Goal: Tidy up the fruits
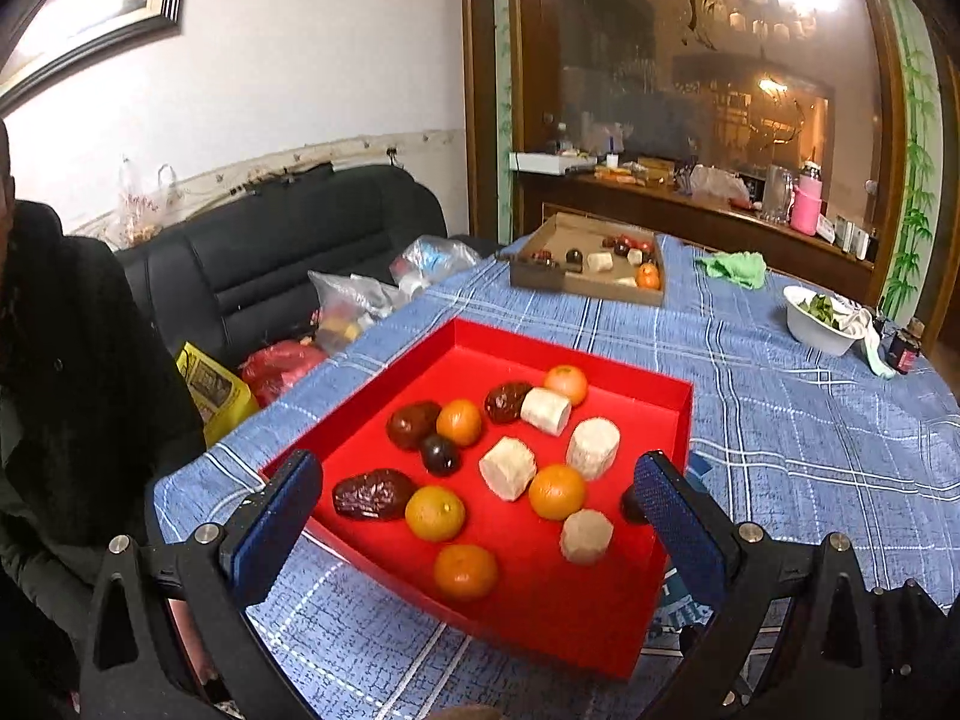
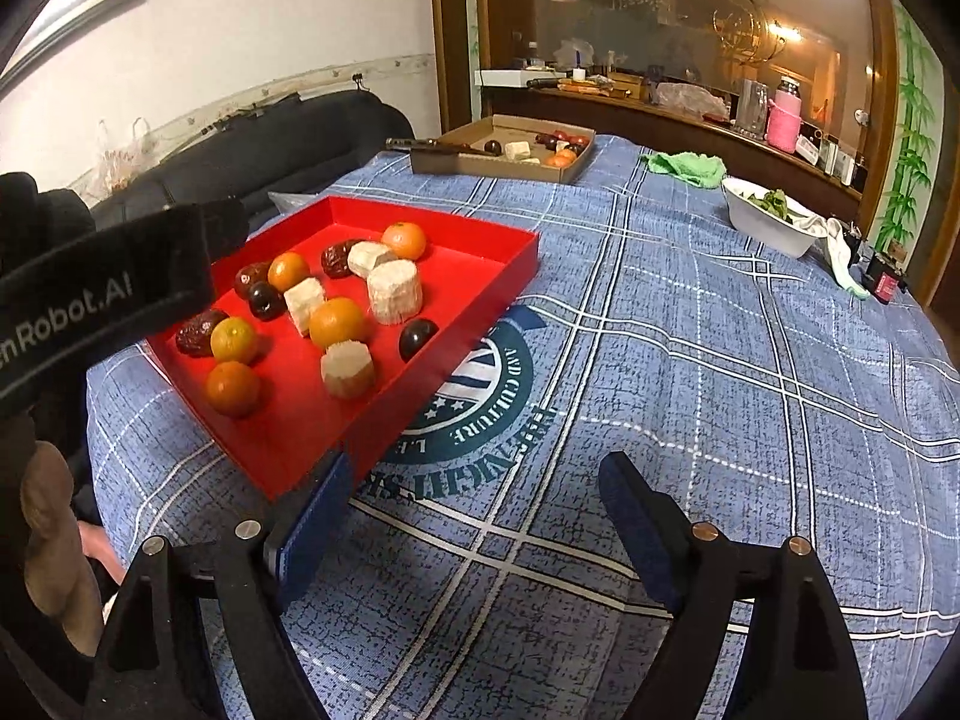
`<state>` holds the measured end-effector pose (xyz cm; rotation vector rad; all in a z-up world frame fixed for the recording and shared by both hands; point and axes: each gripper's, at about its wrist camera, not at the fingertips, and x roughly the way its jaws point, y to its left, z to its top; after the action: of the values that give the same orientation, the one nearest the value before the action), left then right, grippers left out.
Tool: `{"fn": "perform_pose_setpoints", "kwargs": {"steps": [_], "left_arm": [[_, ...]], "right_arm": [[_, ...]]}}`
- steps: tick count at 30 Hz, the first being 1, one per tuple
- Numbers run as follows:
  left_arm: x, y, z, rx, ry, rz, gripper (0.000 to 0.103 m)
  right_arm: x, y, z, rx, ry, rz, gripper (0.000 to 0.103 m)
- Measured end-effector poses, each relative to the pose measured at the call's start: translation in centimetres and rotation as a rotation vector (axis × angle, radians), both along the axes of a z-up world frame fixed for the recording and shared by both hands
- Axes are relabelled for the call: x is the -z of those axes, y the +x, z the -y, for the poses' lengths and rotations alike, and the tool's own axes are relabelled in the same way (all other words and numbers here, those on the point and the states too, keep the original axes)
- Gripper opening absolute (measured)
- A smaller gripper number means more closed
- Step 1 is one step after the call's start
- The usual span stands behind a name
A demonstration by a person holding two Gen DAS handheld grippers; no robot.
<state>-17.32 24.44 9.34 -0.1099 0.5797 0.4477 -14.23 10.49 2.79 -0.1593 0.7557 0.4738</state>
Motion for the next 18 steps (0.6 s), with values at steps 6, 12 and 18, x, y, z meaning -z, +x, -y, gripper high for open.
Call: {"fn": "perform_pose_setpoints", "kwargs": {"steps": [6, 12, 18], "left_arm": [[0.9, 0.5, -0.4, 0.009, -0.031, -0.030, 0.103], [1.4, 0.9, -1.0, 0.023, -0.068, -0.047, 0.103], [1.8, 1.1, -1.3, 0.019, -0.081, -0.061, 0.103]], "right_arm": [[0.2, 0.0, -0.4, -0.001, -0.012, -0.004, 0.089], [0.4, 0.1, -0.8, -0.005, -0.025, -0.009, 0.089], [0.4, 0.2, -1.1, -0.004, -0.032, -0.011, 0.089]]}}
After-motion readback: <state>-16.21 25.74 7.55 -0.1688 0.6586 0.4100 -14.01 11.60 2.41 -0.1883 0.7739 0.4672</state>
